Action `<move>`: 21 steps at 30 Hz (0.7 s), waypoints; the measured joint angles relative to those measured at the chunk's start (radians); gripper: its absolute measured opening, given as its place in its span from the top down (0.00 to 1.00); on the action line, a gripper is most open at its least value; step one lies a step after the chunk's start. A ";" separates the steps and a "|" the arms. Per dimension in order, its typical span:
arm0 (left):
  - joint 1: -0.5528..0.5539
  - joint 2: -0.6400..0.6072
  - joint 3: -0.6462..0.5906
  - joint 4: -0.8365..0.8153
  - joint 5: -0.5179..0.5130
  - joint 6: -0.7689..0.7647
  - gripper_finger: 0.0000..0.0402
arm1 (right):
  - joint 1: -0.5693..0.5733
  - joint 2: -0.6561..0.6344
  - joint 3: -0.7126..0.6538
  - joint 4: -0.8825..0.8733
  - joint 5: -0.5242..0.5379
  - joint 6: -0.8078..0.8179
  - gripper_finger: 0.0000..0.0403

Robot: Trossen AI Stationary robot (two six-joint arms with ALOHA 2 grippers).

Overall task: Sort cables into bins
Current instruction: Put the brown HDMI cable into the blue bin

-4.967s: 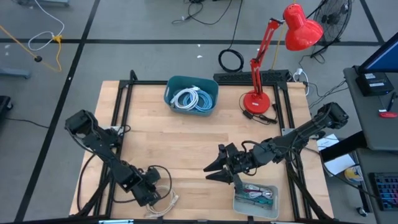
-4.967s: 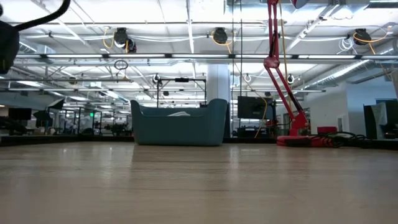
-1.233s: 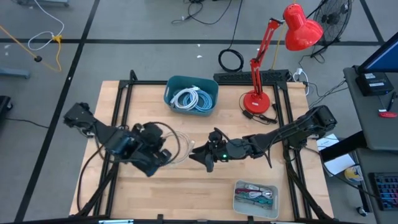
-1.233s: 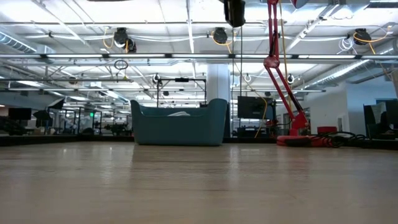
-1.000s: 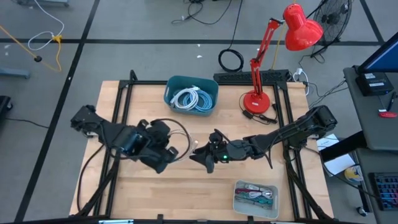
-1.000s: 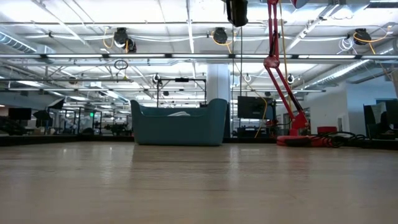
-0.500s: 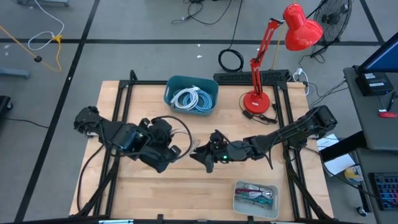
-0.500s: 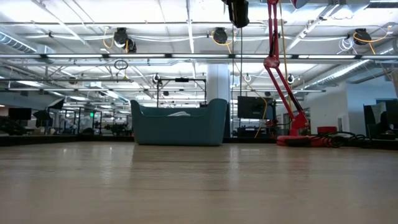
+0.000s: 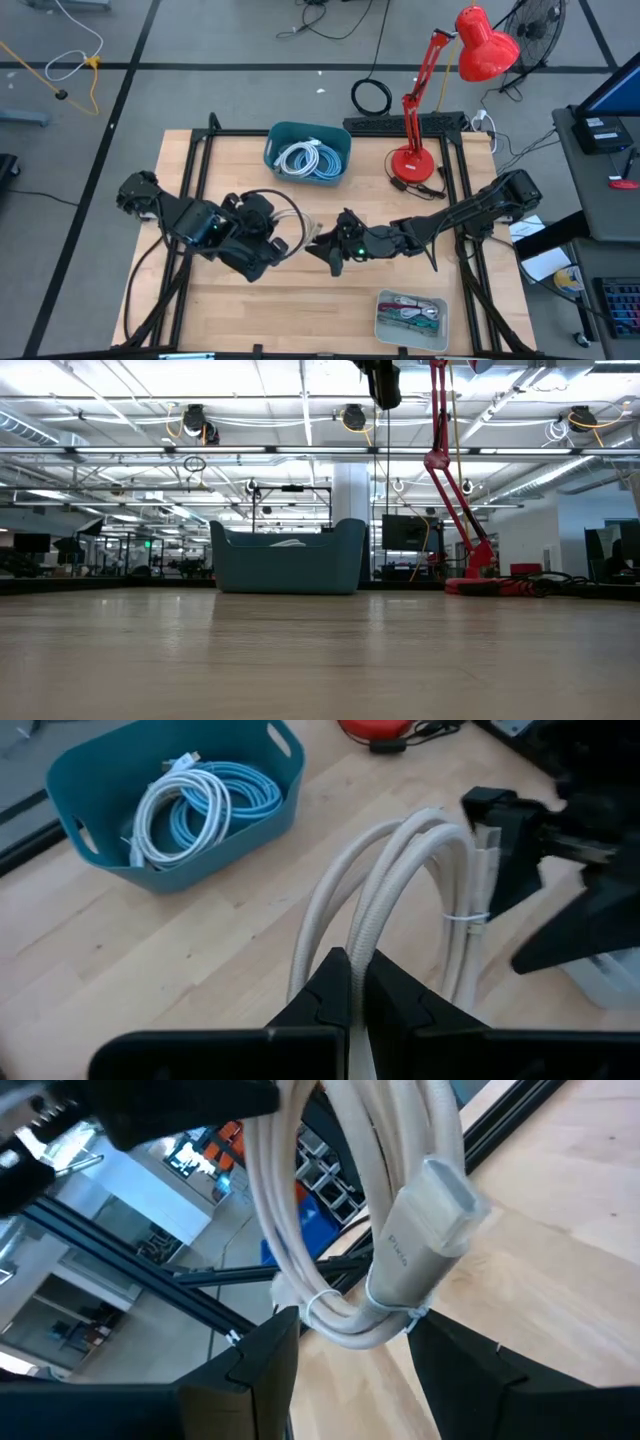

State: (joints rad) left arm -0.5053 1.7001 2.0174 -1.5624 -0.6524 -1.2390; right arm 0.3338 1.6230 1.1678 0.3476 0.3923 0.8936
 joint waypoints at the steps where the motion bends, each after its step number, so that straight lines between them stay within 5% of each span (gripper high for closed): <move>1: 0.000 -0.009 0.000 0.004 0.003 0.000 0.97 | 0.000 0.000 0.001 -0.004 0.000 0.000 0.55; 21: -0.013 -0.013 -0.001 0.010 -0.017 0.008 0.97 | -0.009 -0.001 0.002 0.075 0.007 -0.035 0.55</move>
State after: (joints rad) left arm -0.5185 1.6867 2.0167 -1.5520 -0.6694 -1.2307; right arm 0.3244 1.6222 1.1694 0.4222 0.3989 0.8590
